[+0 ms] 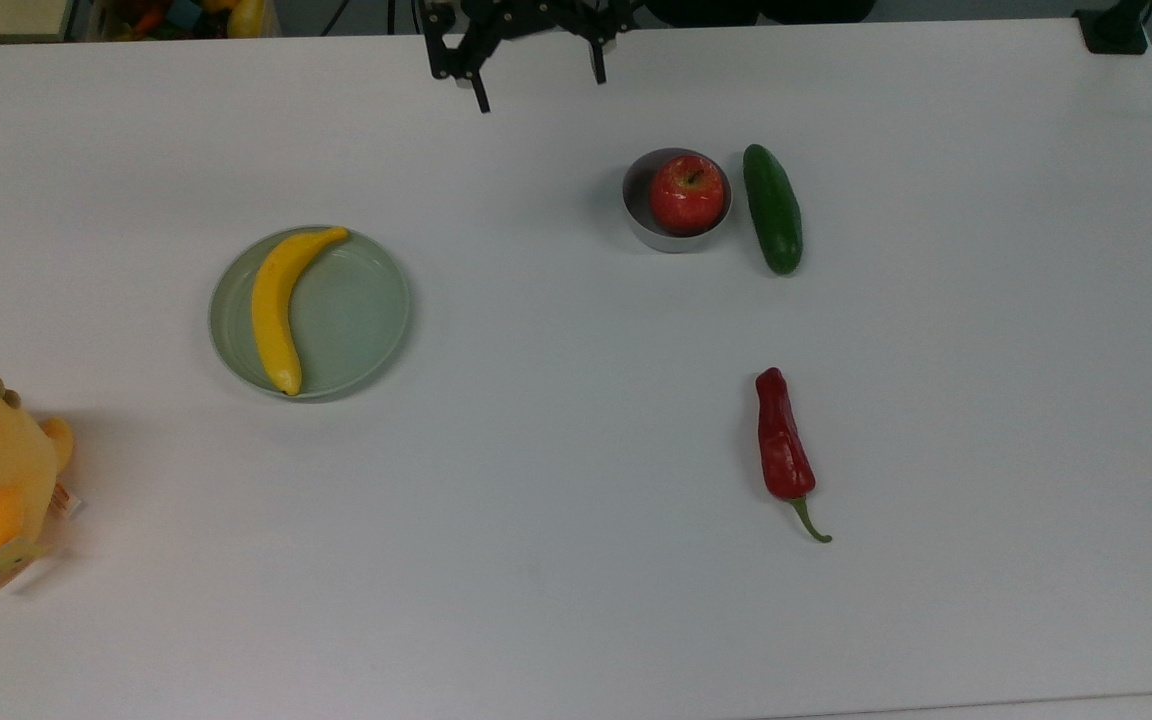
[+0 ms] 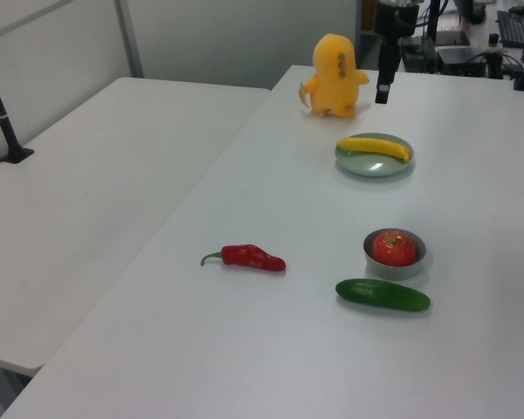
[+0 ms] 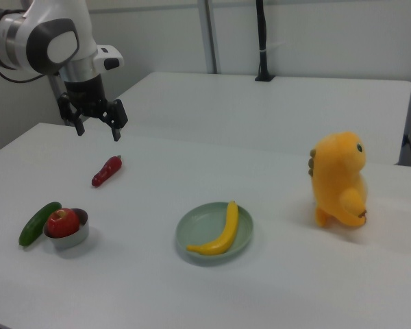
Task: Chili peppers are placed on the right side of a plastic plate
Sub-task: 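Move the gripper over the red chili pepper and lower it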
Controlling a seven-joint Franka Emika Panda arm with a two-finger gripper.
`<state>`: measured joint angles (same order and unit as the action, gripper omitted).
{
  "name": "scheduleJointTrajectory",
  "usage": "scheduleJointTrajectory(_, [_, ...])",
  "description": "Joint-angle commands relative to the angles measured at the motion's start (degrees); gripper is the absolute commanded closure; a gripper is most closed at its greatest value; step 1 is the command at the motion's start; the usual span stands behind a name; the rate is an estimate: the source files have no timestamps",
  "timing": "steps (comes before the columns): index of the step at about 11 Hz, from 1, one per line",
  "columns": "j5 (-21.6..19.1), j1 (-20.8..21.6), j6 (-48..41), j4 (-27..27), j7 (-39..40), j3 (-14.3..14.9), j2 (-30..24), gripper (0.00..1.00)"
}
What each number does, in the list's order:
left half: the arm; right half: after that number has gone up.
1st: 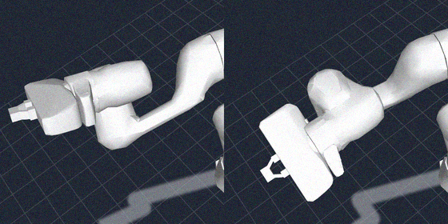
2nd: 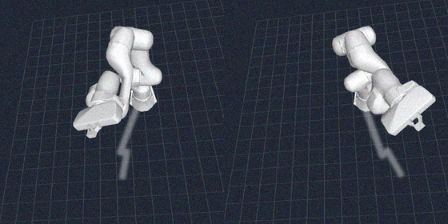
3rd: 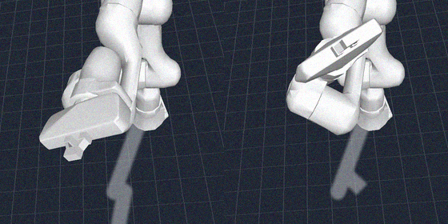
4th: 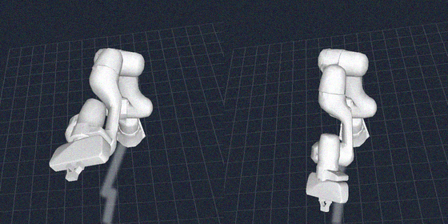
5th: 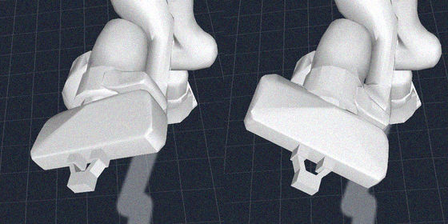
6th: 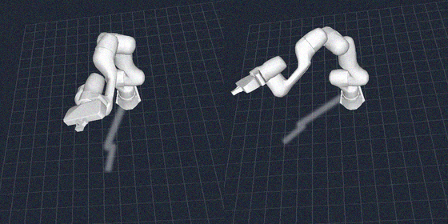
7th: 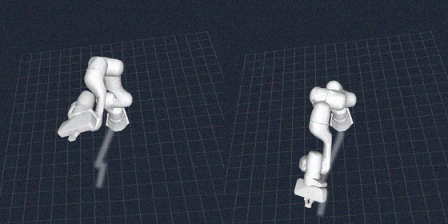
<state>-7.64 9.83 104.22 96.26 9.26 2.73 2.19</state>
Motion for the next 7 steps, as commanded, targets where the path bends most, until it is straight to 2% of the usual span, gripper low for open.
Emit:
scheduleJointTrajectory(1, [0.43, 1.5, 10.01, -0.37, -5.81, -2.28, 3.33, 0.0])
scheduleJointTrajectory(3, [3.23, 3.6, 15.2, -1.07, -11.42, -3.43, 6.49, 0.0])
scheduleJointTrajectory(5, [5.87, 5.63, 18.12, -5.62, -17.93, -3.52, 11.75, 0.0])
scheduleJointTrajectory(7, [6.76, 7.65, 21.71, -8.54, -21.11, -3.61, 16.33, 0.0])
